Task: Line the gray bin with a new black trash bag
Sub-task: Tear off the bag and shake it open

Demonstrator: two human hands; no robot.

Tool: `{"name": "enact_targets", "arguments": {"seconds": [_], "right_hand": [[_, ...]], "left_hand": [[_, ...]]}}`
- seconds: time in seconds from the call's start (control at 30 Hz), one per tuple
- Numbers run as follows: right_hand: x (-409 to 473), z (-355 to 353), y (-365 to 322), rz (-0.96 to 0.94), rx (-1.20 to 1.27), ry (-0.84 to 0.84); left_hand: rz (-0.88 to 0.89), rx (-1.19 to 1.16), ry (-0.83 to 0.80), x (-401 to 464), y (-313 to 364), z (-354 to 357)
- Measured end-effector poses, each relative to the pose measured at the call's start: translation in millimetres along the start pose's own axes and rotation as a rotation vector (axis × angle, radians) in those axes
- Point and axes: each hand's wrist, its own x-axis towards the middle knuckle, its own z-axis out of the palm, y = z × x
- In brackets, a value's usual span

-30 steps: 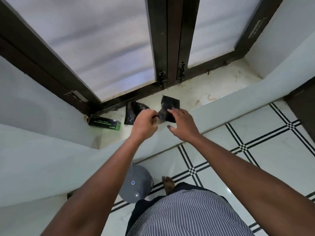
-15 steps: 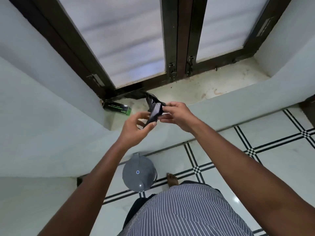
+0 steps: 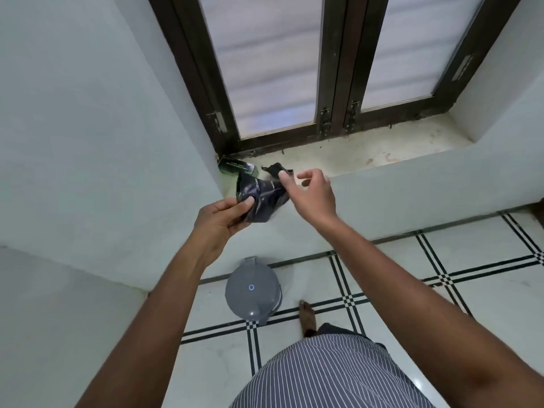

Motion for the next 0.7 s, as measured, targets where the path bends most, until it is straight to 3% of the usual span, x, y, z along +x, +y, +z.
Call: {"name": "enact_targets", "arguments": {"seconds": [0.07,0.17,0.3,0.37,0.5,0.6,0.7], "right_hand": [[-46.0,6.1,-5.5,-0.110,0.080,-0.083],[-105.9,15.6,-0.7,0.016,0.334,-0.444],[-147.3,16.9,19.0,0.030,0.423,-0.436],[-158.7,10.4,22.7,0.124,0.557,-0.415],[-185.9,-2.0,16.5,0.312,0.842,-0.534],[-206.0,1.2,9.6,0.346,0.805,-0.558],[-211.1,10.0,7.9,0.250,0.683,-0.501]], "left_hand": [[0.016,0.020,0.019,-27.3,-7.8,-4.1],[0.016,-0.078,-0.010,-67.3,-21.8,-10.1],[-0.001,-0.255,-0.055,-116.3,-36.5,-19.5],[-0.018,-0.336,-0.050,-138.6,-41.8,-29.5],[-0.059,-0.422,-0.021,-175.6,-45.3,-44.4],[-0.024,-0.191,0.046,-180.1,-41.9,-46.6],[0.199,0.393,0.472,-178.2,-42.7,-44.0]]}}
